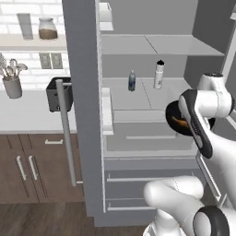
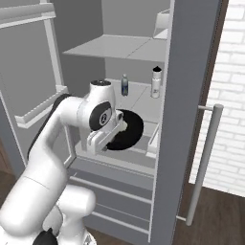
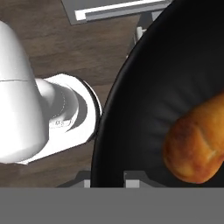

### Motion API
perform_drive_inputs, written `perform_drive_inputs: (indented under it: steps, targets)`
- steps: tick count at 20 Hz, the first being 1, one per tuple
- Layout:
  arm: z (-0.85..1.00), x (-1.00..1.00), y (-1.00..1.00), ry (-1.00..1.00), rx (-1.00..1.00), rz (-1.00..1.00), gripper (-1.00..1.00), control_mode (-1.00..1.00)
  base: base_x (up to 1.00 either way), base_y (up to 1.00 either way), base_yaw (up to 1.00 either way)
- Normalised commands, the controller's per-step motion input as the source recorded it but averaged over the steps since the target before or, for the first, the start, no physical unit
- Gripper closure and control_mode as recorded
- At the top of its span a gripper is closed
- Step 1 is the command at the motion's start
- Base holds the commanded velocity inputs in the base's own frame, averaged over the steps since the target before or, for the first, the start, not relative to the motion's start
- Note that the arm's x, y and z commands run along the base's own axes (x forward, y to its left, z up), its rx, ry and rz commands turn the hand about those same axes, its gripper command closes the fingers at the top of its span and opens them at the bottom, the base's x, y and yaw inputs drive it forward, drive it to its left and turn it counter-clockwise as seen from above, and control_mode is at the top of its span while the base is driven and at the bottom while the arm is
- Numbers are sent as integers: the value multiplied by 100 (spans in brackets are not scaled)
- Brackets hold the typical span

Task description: Pick the chicken drumstick and garlic from their plates and place them in the bowl. Then put the bowl in the fridge.

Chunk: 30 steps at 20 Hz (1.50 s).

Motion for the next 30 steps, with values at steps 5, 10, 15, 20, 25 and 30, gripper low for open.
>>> perform_drive_inputs:
  steps: [5, 10, 15, 20, 25, 30]
  targets:
    - [20, 100, 16, 8, 0, 0, 100, -100, 0, 0, 0]
    - [18, 100, -8, 6, 0, 2, 100, -100, 0, 0, 0]
    - [-15, 100, 0, 6, 0, 2, 100, -100, 0, 0, 0]
    - [-36, 82, 0, 0, -2, 1, 100, -100, 0, 0, 0]
    - [-34, 29, 0, -13, -5, 0, 100, -100, 0, 0, 0]
    - [-10, 47, 0, -12, 0, 0, 100, -100, 0, 0, 0]
